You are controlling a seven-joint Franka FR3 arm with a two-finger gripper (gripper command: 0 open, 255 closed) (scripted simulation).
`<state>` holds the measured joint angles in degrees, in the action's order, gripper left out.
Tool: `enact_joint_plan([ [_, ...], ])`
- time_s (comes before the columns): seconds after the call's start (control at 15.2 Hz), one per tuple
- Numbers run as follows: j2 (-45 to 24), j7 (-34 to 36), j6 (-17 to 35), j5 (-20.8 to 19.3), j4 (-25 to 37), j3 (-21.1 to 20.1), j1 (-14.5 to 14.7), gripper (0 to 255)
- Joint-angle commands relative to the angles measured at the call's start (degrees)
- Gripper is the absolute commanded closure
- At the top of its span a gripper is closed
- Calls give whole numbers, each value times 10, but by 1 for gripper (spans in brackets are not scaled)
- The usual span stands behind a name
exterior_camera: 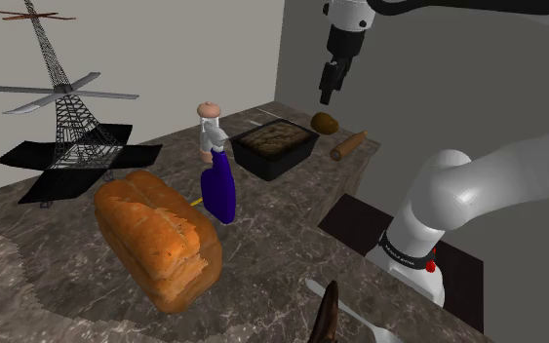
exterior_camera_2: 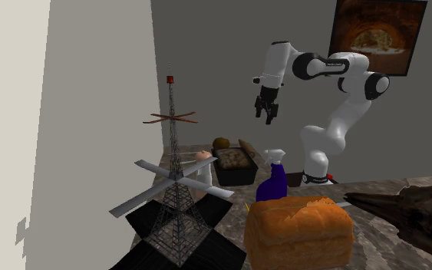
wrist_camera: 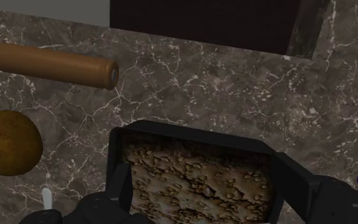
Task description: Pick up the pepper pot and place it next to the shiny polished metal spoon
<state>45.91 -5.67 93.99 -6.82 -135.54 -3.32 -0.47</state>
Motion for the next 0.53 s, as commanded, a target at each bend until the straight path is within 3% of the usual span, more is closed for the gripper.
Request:
enact_joint_plan([
  [0.0,0,0,0,0,0,0,0,0],
  [0.46,-134,72,80,1,56,-58,0,0],
])
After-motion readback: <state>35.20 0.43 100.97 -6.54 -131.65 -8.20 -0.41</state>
